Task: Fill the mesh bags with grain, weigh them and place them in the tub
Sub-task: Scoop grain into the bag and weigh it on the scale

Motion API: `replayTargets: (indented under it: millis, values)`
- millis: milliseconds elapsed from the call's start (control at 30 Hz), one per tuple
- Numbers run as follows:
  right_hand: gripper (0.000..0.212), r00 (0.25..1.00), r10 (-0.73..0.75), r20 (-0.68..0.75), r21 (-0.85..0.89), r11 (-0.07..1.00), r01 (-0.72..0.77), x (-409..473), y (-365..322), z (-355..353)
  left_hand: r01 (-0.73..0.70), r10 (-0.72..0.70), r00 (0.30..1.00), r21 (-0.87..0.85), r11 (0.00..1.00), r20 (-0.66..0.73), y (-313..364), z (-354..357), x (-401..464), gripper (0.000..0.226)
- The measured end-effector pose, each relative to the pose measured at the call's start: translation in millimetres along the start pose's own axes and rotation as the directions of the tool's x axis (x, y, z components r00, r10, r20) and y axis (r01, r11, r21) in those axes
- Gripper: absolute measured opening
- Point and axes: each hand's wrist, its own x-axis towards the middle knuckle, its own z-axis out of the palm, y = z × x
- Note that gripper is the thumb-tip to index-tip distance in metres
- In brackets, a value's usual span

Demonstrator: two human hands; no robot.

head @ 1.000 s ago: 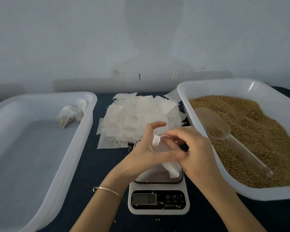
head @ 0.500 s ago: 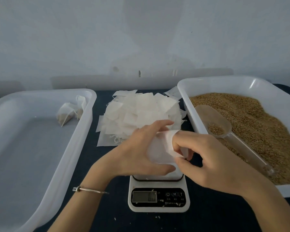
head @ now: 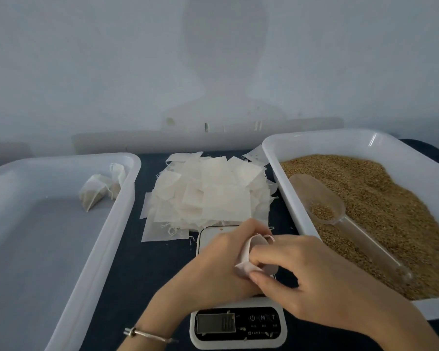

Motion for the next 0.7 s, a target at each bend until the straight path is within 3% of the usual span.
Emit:
replayTargets:
  millis: [100,200,233,300,367,433,467,533,700]
  values:
    - [0.02,1.0,-0.029,-0.011,-0.03,0.999,0.029,-0.6,3.3,-4.9,0.013,-0.013,1.0,-0.008,1.0,0.015,3.3,2.0,3.1,0.051]
    - [0.009,1.0,-0.029,-0.009,0.113,0.993,0.03,-5.7,6.0,-24.1,0.022,-0.022,1.0,0.013,1.0,0.018,6.0,4.0,6.5,0.036]
    - [0.016,0.998,-0.007,-0.063,0.165,0.986,0.018,-8.7,9.1,-35.3,0.035,-0.036,0.999,0.019,0.999,0.008,5.9,3.9,7.1,0.035]
    - [0.03,0.968,0.105,-0.228,0.191,0.98,-0.061,-15.6,23.3,-60.6,0.046,-0.046,0.998,0.005,0.999,-0.035,3.3,3.0,7.3,0.044]
    - [0.029,0.9,0.303,-0.312,0.095,0.953,-0.288,-21.6,49.5,-79.9,0.04,-0.042,0.995,-0.028,0.999,-0.096,2.3,2.2,7.6,0.051]
    - [0.031,0.798,0.587,-0.139,-0.192,0.774,-0.603,-26.3,78.4,-88.0,0.025,-0.032,0.989,-0.053,0.998,-0.146,4.1,2.8,9.3,0.052]
    - [0.036,0.712,0.701,-0.027,-0.334,0.665,-0.668,-28.3,92.1,-87.4,0.014,-0.023,0.986,-0.056,0.998,-0.164,5.1,3.8,10.5,0.051]
    - [0.035,0.589,0.791,0.166,-0.451,0.592,-0.668,-28.7,109.3,-75.8,-0.003,-0.009,0.98,-0.061,0.998,-0.199,7.1,5.5,13.5,0.045]
    - [0.015,0.627,0.767,0.139,-0.432,0.616,-0.658,-21.1,109.6,-51.7,-0.065,0.037,0.968,-0.107,0.992,-0.249,14.1,6.4,25.9,0.035]
